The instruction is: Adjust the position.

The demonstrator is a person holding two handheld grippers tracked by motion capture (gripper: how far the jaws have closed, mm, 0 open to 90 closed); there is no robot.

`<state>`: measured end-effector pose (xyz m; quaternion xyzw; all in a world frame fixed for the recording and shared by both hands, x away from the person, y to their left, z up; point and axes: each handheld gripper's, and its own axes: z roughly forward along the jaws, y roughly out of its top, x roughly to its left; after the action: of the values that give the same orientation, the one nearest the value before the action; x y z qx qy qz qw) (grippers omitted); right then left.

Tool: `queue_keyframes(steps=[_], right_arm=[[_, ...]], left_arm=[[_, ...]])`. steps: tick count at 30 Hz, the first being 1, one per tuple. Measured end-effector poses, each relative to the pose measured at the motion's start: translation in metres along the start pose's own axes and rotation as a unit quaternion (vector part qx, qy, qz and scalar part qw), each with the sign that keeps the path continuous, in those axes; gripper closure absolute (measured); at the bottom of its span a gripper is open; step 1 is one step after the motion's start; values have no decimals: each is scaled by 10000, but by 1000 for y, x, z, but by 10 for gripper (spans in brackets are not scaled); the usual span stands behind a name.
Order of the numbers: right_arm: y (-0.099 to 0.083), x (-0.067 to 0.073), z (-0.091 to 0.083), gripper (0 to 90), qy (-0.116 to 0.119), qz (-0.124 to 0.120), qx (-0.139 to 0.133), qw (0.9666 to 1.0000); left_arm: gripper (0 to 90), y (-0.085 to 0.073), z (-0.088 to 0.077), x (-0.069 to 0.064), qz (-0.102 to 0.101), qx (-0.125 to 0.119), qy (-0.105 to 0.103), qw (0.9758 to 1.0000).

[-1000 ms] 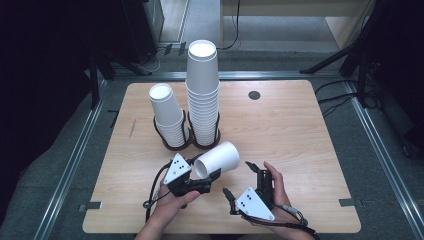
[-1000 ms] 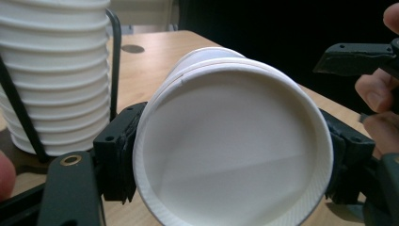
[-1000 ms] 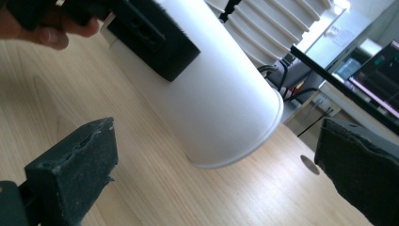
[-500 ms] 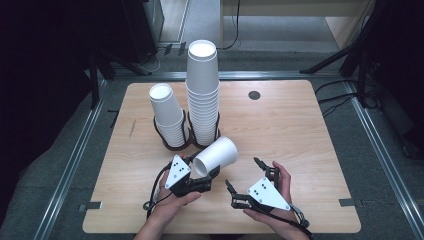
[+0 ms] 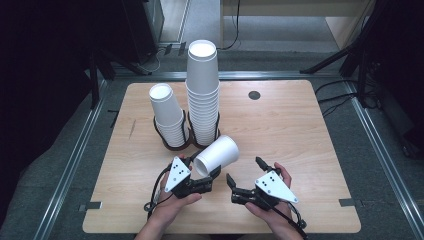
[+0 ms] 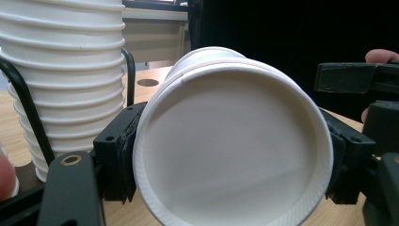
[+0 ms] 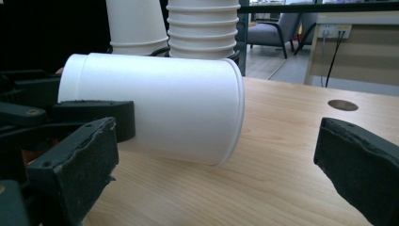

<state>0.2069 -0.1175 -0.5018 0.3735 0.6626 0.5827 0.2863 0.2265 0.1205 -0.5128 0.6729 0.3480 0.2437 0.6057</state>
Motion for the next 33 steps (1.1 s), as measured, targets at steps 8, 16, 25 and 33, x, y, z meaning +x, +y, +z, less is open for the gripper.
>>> queue_keyframes(steps=[8,16,25,33], right_arm=[[3,0,1,47,208,950,71,9952],[7,-2,3,50,206,1789,249,9833],[5,-5,9,9,151,2898,646,9548],[5,-8,14,0,96,3966,604,9159]], left_arm=[[227,-1,0,-1,-44,-77,4,10000],[227,-2,1,-1,-64,-140,5,9999],[227,-3,0,-1,-85,-228,51,9997],[227,-4,0,-2,-71,-297,70,9995]])
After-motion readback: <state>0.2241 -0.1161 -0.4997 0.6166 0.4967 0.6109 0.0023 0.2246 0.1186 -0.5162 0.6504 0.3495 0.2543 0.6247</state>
